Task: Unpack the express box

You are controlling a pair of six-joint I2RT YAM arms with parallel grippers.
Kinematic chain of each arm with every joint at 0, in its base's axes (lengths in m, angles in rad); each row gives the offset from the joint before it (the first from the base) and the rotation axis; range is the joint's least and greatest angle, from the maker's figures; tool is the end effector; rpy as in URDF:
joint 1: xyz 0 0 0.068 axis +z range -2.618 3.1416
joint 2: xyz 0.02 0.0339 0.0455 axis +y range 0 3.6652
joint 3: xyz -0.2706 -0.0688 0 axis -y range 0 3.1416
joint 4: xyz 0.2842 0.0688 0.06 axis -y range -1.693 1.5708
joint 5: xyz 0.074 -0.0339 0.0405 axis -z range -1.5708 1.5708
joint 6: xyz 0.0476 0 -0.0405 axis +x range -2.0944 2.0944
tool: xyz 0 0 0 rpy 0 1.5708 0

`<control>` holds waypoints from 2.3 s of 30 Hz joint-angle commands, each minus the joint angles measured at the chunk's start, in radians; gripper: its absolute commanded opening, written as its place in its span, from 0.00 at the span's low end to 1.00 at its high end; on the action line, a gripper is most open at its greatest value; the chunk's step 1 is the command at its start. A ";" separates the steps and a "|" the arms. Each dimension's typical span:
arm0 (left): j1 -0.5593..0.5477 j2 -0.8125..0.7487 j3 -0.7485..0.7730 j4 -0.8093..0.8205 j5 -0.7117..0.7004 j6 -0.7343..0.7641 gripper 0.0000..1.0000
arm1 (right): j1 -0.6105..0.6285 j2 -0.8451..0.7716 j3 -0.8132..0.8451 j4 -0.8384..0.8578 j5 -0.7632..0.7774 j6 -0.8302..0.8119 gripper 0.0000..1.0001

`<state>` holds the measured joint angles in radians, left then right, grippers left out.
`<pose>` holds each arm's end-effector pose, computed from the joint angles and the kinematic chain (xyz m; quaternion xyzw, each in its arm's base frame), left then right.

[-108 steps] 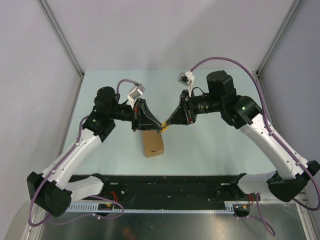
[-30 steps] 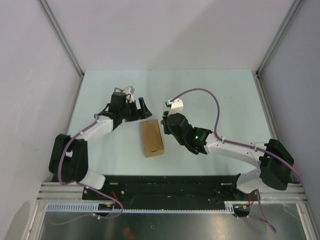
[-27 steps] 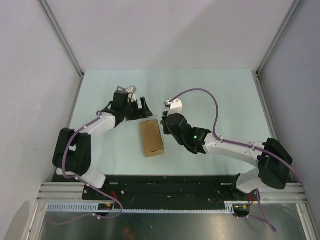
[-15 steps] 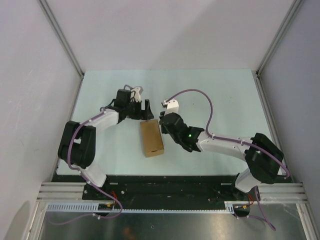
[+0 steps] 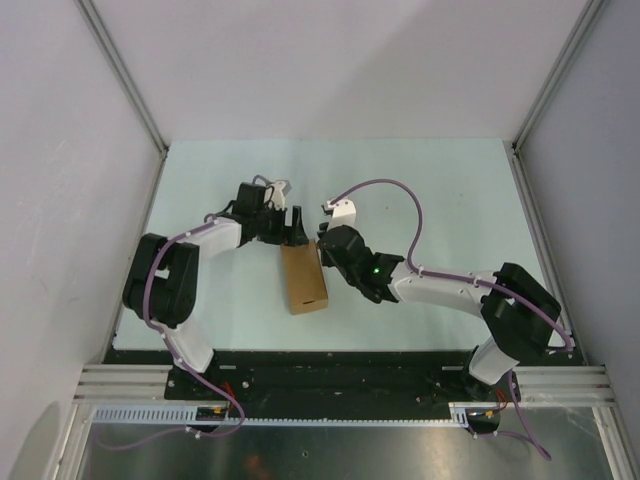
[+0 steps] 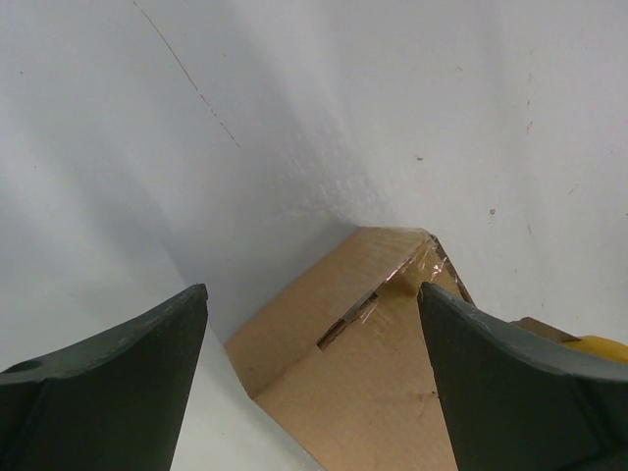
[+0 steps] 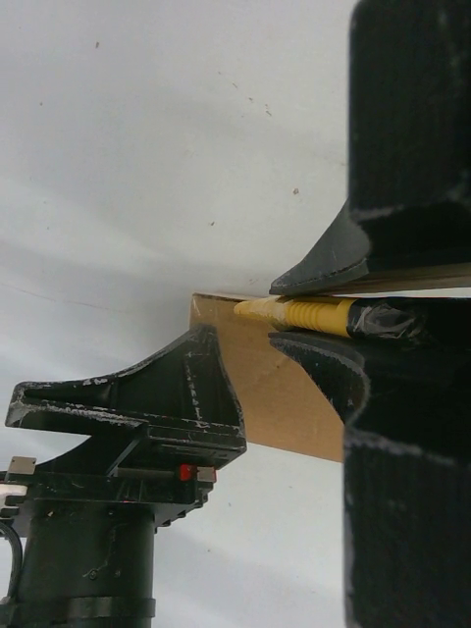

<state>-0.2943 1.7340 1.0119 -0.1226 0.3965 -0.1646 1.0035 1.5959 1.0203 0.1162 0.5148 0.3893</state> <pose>0.3729 -0.1322 0.1495 0.1292 0.9100 -0.2585 0.2972 0.2354 0.3259 0.2285 -0.1203 0.8237 0.1613 0.5301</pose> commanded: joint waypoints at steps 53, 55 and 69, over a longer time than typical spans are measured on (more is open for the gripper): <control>-0.023 0.062 0.024 -0.077 -0.056 0.017 0.65 | -0.006 0.082 0.015 0.102 0.039 -0.009 0.00; -0.023 0.059 0.024 -0.080 -0.059 0.019 0.65 | -0.005 0.084 0.014 0.097 0.044 -0.006 0.00; -0.023 0.068 0.027 -0.086 -0.079 0.002 0.62 | 0.003 0.090 0.014 0.057 0.062 -0.004 0.00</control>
<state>-0.3168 1.7565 1.0359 -0.1436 0.4076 -0.1837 0.9977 1.6722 1.0203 0.1902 0.5426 0.3840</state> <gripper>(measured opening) 0.627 0.207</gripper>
